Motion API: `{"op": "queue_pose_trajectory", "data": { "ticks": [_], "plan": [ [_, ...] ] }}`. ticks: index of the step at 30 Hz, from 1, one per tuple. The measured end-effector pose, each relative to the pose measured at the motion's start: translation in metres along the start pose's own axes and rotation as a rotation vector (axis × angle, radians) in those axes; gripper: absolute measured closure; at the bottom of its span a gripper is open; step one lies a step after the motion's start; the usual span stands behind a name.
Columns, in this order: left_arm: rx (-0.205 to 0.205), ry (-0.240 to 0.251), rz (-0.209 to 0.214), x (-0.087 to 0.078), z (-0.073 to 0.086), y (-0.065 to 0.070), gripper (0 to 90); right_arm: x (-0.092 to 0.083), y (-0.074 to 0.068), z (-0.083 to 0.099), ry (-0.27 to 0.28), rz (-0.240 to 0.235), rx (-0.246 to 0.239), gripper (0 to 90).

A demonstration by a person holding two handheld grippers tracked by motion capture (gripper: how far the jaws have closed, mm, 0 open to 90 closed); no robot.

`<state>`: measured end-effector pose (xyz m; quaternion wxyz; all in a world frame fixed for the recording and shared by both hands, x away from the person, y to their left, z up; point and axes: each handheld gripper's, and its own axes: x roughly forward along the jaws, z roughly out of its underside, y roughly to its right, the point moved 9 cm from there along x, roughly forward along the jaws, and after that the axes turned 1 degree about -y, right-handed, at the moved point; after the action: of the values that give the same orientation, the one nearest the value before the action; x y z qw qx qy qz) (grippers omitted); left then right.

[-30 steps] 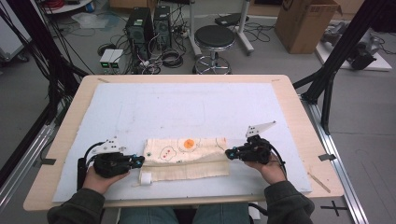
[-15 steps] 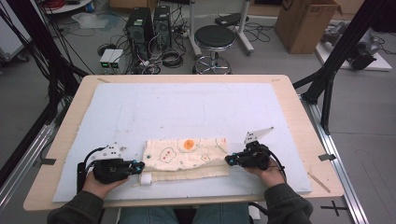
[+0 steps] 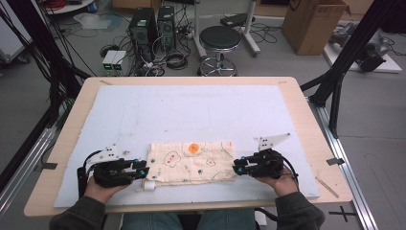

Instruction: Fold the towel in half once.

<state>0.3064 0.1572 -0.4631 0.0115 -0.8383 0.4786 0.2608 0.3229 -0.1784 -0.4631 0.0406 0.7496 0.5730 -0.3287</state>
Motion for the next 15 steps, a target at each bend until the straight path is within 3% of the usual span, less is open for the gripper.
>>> {"op": "queue_pose_trajectory", "data": {
  "ticks": [2,5,11,15],
  "plan": [
    [0.002,-0.023,-0.014,0.005,0.0,-0.002,70.5,0.003,0.003,-0.001,0.0,0.027,0.003,69.2],
    [0.028,-0.073,-0.008,0.012,0.005,0.001,72.3,0.015,0.002,0.001,-0.043,0.022,-0.031,71.4],
    [0.088,-0.105,0.074,0.008,0.012,0.015,63.0,0.021,-0.002,0.008,-0.091,0.01,-0.06,68.8],
    [0.098,-0.153,0.065,0.012,0.019,0.014,62.8,0.022,-0.001,0.011,-0.095,0.013,-0.058,67.9]
  ]
}}
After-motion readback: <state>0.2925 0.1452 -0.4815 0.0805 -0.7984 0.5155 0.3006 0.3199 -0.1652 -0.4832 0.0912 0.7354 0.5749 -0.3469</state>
